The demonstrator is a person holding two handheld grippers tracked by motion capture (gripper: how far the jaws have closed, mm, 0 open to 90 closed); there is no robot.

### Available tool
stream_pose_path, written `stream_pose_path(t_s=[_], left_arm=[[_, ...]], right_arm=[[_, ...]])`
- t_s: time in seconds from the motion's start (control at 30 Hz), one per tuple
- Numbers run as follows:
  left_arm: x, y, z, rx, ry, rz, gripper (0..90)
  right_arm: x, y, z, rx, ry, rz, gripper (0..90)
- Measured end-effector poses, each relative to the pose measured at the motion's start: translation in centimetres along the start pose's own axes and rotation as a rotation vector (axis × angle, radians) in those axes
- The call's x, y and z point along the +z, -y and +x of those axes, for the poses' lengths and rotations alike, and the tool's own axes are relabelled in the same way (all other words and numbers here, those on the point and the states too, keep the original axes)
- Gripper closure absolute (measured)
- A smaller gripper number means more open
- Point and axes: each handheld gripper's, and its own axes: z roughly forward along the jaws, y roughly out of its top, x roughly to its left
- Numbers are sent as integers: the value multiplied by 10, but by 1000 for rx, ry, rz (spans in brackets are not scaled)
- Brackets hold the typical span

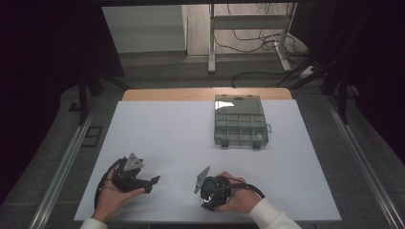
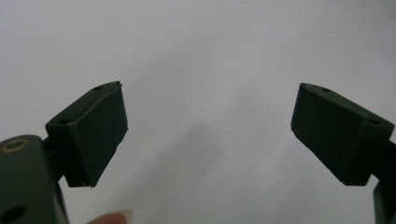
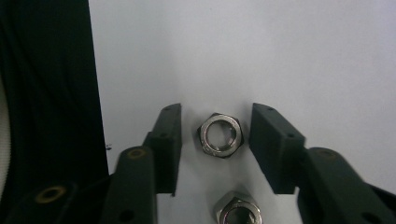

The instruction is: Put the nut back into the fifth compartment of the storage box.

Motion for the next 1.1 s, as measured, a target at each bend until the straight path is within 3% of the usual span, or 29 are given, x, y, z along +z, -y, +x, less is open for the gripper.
stream_pose_path(t_s=[0.1,0.27,0.43,0.73,1.1], left_arm=[[0,0,0,2,2,1,106],[1,0,0,5,4,4,107],[0,0,0,5,3,2,107],[1,-1,-1,8,6,2,107],[1,-1,-1,14,7,5,107]], right_arm=[[-1,1,-3,9,-11,-1,682],[-1,1,-4,7,-11,-1,704],[-3,1,-6,28,24,-7,706],[-14,2,-10,59,11,-52,707],[-24,2,-17,99,34,-73,708]])
